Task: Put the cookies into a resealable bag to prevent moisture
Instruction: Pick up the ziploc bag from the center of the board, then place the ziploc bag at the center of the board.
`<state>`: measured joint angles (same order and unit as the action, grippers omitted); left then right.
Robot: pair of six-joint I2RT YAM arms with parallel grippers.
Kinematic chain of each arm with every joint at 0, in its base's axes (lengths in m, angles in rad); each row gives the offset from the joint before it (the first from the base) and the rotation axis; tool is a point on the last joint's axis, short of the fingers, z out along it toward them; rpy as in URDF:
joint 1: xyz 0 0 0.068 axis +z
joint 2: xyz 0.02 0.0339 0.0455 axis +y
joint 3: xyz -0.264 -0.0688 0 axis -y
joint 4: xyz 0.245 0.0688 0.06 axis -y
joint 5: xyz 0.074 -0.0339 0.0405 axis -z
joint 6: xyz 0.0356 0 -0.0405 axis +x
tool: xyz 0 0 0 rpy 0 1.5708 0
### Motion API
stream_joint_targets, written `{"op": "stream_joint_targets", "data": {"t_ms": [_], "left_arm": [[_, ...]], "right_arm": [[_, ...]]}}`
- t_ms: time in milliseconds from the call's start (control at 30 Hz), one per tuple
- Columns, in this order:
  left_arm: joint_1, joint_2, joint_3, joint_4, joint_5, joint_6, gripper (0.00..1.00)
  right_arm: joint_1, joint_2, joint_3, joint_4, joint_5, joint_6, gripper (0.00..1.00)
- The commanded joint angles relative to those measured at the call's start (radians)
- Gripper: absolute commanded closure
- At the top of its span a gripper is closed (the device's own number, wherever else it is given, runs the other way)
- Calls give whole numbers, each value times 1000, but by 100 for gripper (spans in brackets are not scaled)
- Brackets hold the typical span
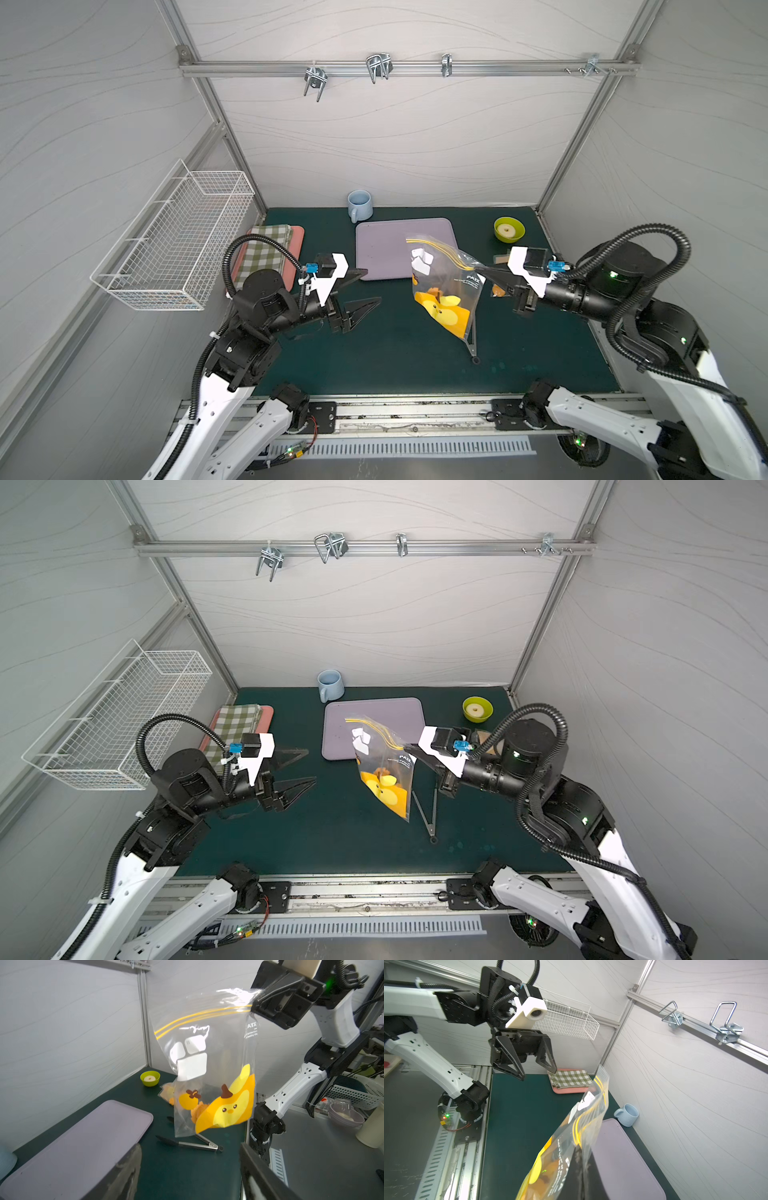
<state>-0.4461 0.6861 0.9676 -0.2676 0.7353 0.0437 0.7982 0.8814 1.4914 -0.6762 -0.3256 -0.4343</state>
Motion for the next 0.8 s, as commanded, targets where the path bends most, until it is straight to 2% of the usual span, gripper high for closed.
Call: {"op": "stream_joint_targets", "data": {"t_ms": [0, 200, 400, 600, 767], "left_arm": [[-13, 19, -7, 203, 64, -83, 25], [-35, 89, -13, 313, 29, -132, 26], [-37, 136, -47, 342, 56, -123, 27], [-37, 137, -76, 322, -8, -83, 28], [-37, 157, -85, 397, 97, -122, 36]], "right_arm": [[-3, 16, 12, -40, -66, -11, 100], [-3, 29, 35, -59, -133, -13, 100], [-4, 99, 97, -180, -135, -49, 100], [-1, 103, 104, -192, -150, -56, 100], [1, 111, 127, -211, -176, -60, 100]]}}
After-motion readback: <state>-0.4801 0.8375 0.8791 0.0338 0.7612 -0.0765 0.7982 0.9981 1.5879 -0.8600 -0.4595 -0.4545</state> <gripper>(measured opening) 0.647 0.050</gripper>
